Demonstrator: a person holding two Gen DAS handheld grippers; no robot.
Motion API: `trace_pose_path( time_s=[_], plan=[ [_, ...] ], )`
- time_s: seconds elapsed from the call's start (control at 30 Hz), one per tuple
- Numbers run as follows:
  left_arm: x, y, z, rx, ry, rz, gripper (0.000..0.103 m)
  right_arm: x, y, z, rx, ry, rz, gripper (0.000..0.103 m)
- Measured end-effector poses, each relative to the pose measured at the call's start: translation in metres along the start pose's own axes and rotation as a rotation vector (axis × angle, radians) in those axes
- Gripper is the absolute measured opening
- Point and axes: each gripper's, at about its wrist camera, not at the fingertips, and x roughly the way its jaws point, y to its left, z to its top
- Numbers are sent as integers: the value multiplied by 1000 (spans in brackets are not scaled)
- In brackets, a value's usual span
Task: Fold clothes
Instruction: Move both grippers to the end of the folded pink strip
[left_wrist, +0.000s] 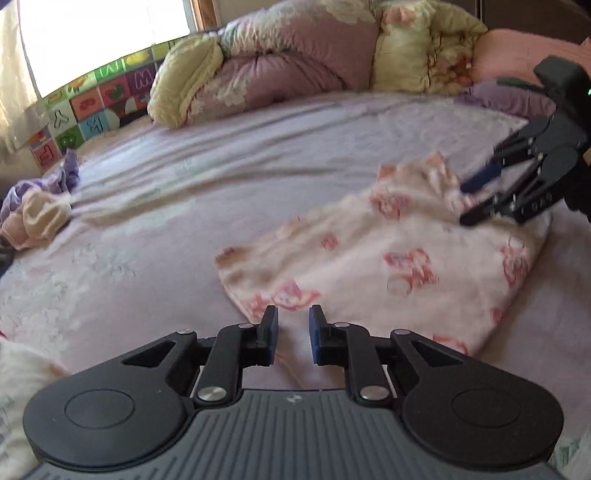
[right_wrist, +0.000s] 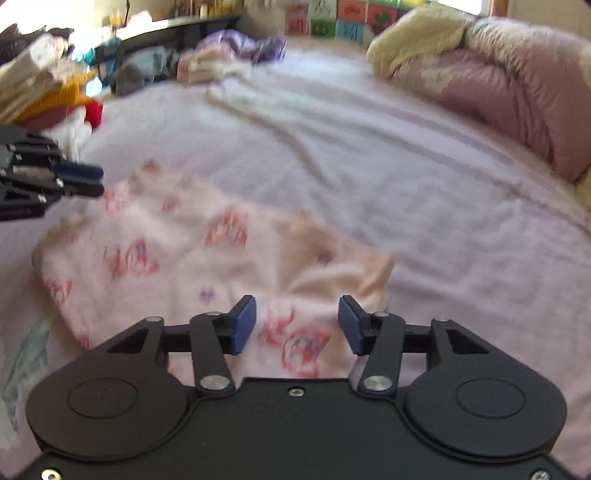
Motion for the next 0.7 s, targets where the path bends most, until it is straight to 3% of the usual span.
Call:
trace_pose_path(
  time_s=[0.07,0.17,0.33,0.47,0.7],
  plan=[
    [-10,2,-4,-60,-17,7,17,1,6,-11,2,6,-10,56],
    [-26,14,-4,-104,-55,12,20,-27,31,-13,-43,-69,-82,56],
    [-32,46,-11,-230,-101,43,49,-57,122,-27,-302,-140,-116,58],
    [-35,53,-10,-263,-116,36,50,-49,195,-33,-511,-129,-116,58],
    [-40,68,-10,-344,-145,13,50,-20,267,-31,-750,-74,-189,58]
  ],
)
